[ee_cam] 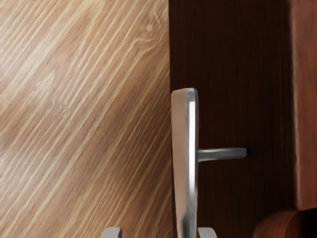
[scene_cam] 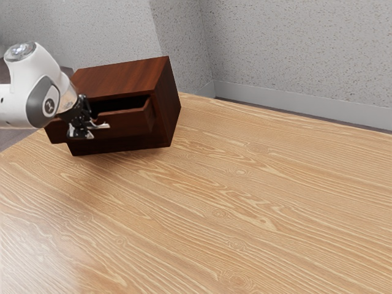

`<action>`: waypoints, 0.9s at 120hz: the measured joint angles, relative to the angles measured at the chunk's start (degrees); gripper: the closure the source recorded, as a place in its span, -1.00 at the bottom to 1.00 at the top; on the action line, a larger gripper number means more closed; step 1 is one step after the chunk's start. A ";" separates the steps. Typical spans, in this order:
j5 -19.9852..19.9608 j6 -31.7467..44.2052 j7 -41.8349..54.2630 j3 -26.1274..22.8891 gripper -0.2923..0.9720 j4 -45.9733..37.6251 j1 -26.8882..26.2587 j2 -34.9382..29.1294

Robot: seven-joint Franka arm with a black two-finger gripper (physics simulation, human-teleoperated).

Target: Pull the drawer handle with one arm to open the drawer

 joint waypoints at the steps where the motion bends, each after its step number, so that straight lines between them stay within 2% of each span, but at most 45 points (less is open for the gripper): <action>1: 0.00 0.05 0.00 0.01 0.35 -0.09 0.00 -0.10; 108: -0.29 3.37 -0.17 0.51 0.35 -9.68 -0.08 -6.36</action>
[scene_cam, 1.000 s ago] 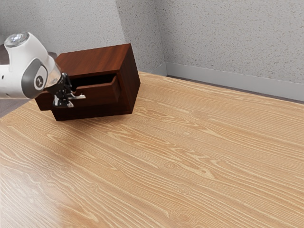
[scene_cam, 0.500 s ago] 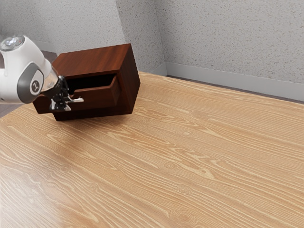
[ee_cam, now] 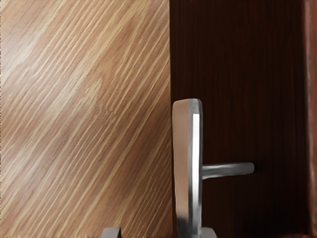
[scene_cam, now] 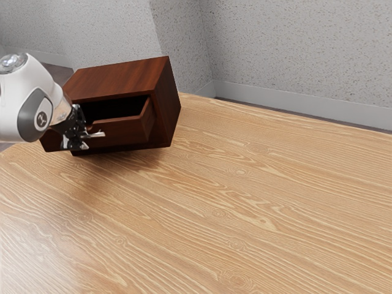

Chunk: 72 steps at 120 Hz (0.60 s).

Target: Pull the drawer handle with one arm to open the drawer

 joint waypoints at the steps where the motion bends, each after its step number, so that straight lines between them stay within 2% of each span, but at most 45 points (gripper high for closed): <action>1: 0.00 0.04 -0.01 0.00 0.35 -0.08 -0.02 -0.07; 72: -1.14 1.11 -0.45 0.15 0.35 -6.60 -0.15 -5.44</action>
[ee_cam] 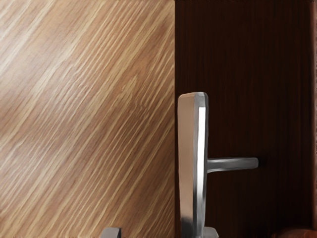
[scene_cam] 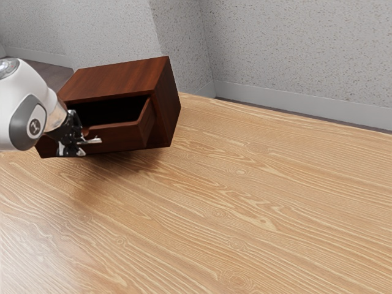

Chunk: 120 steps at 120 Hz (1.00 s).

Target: Pull the drawer handle with one arm to open the drawer

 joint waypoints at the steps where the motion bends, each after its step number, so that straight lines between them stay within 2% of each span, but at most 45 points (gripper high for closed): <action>1: 0.00 0.00 -0.01 -0.02 0.35 -0.09 0.02 -0.13; 54: -0.02 0.06 -0.32 1.37 0.35 -3.26 -1.35 -2.99; 120: 0.63 0.08 -0.06 1.96 0.28 -2.14 -2.40 -4.48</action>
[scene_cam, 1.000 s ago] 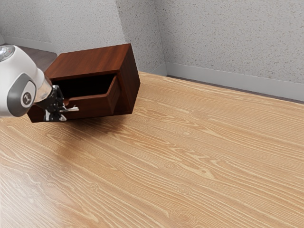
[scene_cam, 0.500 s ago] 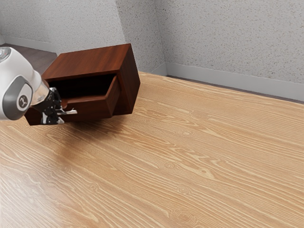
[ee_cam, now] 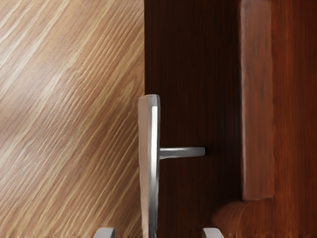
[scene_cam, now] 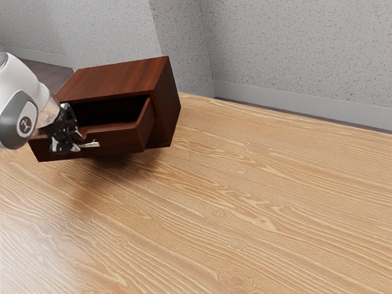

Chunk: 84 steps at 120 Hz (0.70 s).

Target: Pull the drawer handle with one arm to open the drawer

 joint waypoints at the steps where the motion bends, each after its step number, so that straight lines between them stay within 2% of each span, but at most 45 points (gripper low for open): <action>1: 0.01 0.00 0.00 0.00 0.28 0.06 -0.06 -0.11; 10: 0.18 -0.15 0.03 0.03 0.28 1.46 -0.73 -1.06; 18: 0.35 -4.37 0.37 -0.04 0.27 9.54 -0.99 -1.56; 27: -0.39 -15.23 0.88 -0.43 0.16 22.55 -3.10 -1.90; 32: -1.34 -24.41 1.13 -0.20 0.07 29.23 -6.31 -2.96; 36: -1.79 -30.98 1.31 0.57 -0.02 31.38 -9.92 -5.40; 41: -2.19 -37.88 1.55 3.11 -0.11 30.82 -14.60 -7.85; 52: -3.09 -47.98 2.03 5.17 -0.26 24.27 -18.85 -9.37; 64: -3.51 -52.09 2.46 5.70 -0.37 17.65 -20.30 -9.15; 84: -3.79 -55.12 3.06 7.08 -0.46 15.16 -21.09 -8.83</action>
